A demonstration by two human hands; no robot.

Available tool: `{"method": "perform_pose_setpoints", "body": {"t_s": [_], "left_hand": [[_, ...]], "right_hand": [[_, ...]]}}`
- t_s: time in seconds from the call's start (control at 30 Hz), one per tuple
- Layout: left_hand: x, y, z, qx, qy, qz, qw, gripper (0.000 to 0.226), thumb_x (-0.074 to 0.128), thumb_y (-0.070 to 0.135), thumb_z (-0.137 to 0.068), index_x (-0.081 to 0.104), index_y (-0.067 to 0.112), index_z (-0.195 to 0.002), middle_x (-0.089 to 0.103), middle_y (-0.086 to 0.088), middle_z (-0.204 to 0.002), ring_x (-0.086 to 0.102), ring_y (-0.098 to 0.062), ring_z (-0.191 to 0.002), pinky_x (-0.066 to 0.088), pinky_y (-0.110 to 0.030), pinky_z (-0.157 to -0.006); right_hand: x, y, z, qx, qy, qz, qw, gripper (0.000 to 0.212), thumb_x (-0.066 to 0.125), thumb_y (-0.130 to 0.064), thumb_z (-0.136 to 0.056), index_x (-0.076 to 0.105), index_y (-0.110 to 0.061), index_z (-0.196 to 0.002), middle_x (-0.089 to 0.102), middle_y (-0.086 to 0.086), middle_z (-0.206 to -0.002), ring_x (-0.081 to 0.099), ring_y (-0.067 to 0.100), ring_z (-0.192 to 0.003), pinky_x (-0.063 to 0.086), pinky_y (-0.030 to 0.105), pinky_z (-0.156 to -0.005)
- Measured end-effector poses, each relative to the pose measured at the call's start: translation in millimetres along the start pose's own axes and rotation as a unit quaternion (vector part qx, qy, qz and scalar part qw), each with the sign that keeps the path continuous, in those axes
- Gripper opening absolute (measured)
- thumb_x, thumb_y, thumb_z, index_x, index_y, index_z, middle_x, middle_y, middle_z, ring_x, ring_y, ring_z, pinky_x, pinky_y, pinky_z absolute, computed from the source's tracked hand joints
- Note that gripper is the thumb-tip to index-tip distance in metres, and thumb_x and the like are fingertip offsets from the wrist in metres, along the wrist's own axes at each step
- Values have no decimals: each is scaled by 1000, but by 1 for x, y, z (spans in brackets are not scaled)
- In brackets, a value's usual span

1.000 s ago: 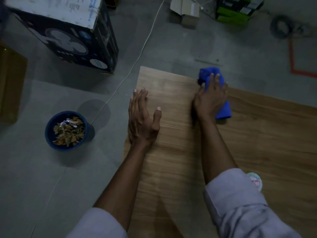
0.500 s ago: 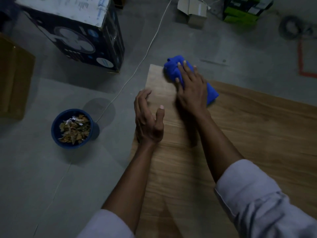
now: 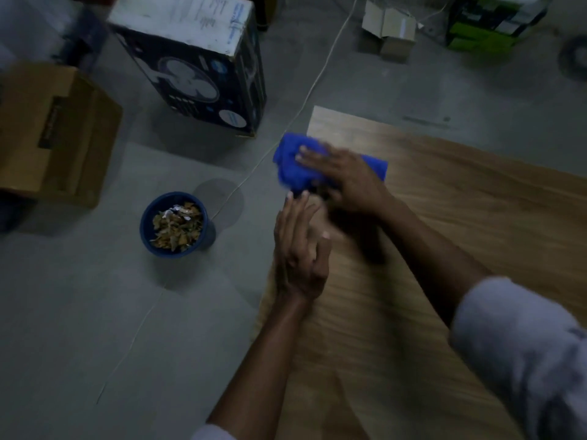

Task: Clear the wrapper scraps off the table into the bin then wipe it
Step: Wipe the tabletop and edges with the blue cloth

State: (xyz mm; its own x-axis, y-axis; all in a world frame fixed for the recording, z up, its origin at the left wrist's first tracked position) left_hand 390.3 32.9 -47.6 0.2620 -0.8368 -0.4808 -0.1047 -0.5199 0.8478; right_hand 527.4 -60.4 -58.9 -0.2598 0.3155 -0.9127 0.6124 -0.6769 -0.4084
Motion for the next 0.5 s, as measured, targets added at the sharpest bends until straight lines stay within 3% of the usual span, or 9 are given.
{"method": "perform_pose_setpoints", "body": {"t_s": [0.13, 0.2, 0.3, 0.37, 0.43, 0.5], "left_hand": [[-11, -7, 25, -61, 0, 5, 998, 55, 47, 33, -96, 52, 5, -144, 42, -7, -160, 25, -21, -155, 25, -48, -123], [-20, -9, 39, -90, 12, 8, 996, 60, 46, 36, -95, 48, 7, -147, 39, -6, -161, 22, -18, -155, 22, -44, -125], [-36, -7, 59, -101, 47, -7, 994, 64, 46, 39, -96, 43, 8, -152, 34, -7, -164, 19, -19, -156, 21, -45, -125], [-44, -1, 73, -83, 69, -29, 994, 68, 43, 39, -95, 39, 4, -153, 30, -10, -165, 17, -23, -157, 17, -49, -126], [-48, 9, 85, -45, 73, -59, 995, 74, 40, 39, -91, 39, -1, -152, 31, -14, -165, 18, -29, -157, 13, -52, -126], [-44, 16, 100, -24, 47, -89, 995, 73, 42, 40, -91, 39, -1, -152, 29, -15, -165, 18, -31, -157, 14, -54, -126]], "right_hand": [[-22, 33, -44, 192, 72, 16, 979, 54, 46, -36, -105, 36, -30, -158, 31, -5, -165, 25, 31, -154, 27, 51, -121], [-16, 14, -41, 199, 79, 22, 977, 54, 45, -38, -106, 34, -31, -158, 29, -7, -166, 21, 30, -155, 24, 50, -122], [7, -59, 5, 120, 67, -25, 990, 55, 53, -30, -102, 41, -28, -155, 36, -4, -163, 24, 27, -154, 22, 52, -124], [36, -119, 54, 20, -5, -43, 999, 51, 49, -28, -100, 48, -23, -151, 44, 0, -159, 27, 27, -153, 18, 48, -125], [61, -159, 98, -93, -64, -27, 993, 50, 45, -33, -94, 61, -14, -138, 56, 6, -148, 41, 33, -144, 28, 46, -118], [60, -156, 109, -142, -59, -26, 988, 47, 49, -28, -89, 67, -11, -128, 63, 8, -139, 53, 35, -134, 39, 43, -110]]}}
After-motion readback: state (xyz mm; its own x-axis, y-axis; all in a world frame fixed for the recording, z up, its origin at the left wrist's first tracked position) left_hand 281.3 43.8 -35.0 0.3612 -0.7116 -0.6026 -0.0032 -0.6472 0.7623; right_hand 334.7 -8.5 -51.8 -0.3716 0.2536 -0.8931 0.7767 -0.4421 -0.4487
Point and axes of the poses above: each hand's wrist, its own z-axis away from the middle knuckle, its own x-axis out of the palm, y = z × x, the point moved 8 cm from there along -z, towards the middle knuckle
